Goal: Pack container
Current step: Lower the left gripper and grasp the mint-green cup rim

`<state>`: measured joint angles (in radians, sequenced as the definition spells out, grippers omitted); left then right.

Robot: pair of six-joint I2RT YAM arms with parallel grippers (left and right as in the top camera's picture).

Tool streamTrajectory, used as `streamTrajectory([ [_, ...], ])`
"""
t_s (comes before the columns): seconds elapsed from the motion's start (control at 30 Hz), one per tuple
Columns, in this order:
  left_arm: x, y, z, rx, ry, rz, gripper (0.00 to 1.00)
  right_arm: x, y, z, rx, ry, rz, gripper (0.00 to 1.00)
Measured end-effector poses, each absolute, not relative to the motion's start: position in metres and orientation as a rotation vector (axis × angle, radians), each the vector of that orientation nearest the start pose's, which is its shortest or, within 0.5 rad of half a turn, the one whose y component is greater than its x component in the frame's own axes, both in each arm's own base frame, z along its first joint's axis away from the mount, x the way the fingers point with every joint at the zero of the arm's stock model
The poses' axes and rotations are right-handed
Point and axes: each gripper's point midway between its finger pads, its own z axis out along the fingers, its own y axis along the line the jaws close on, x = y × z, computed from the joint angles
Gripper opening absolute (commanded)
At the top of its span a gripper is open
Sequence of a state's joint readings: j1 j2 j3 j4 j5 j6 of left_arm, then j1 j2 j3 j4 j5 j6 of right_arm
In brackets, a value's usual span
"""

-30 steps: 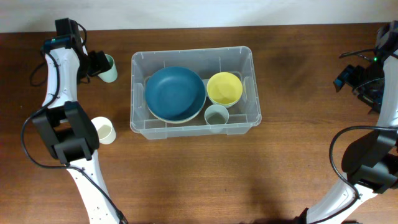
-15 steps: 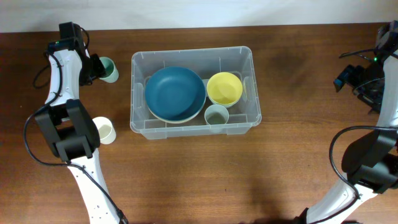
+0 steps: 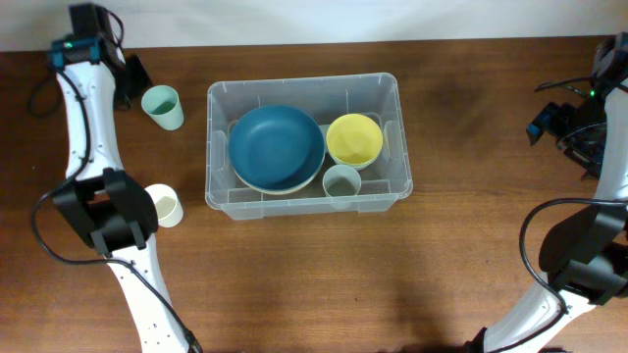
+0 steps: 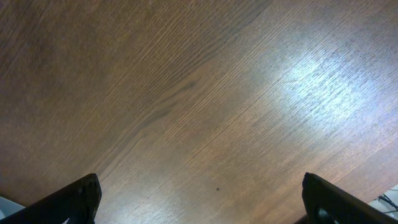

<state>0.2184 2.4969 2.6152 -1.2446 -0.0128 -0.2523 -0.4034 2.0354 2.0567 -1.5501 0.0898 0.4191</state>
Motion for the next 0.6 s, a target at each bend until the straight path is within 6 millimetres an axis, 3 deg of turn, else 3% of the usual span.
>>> streamTrajectory([
  [0.17,0.557,0.126,0.187,-0.614,2.546,0.003,0.01,0.355,-0.168,0.170,1.240,2.837,-0.139,0.99],
  [0.2,0.556,0.125,0.191,-0.613,2.543,0.003,0.06,0.355,-0.168,0.170,1.240,2.837,-0.139,0.99],
  [0.23,0.554,0.125,0.195,-0.611,2.542,0.004,0.22,0.355,-0.168,0.170,1.240,2.837,-0.139,0.99],
  [0.33,0.547,0.124,0.195,-0.621,2.562,0.003,0.50,0.355,-0.168,0.170,1.240,2.837,-0.139,0.99],
  [0.6,0.539,0.120,0.165,-0.640,2.656,-0.005,0.54,0.355,-0.168,0.170,1.240,2.837,-0.139,0.99],
])
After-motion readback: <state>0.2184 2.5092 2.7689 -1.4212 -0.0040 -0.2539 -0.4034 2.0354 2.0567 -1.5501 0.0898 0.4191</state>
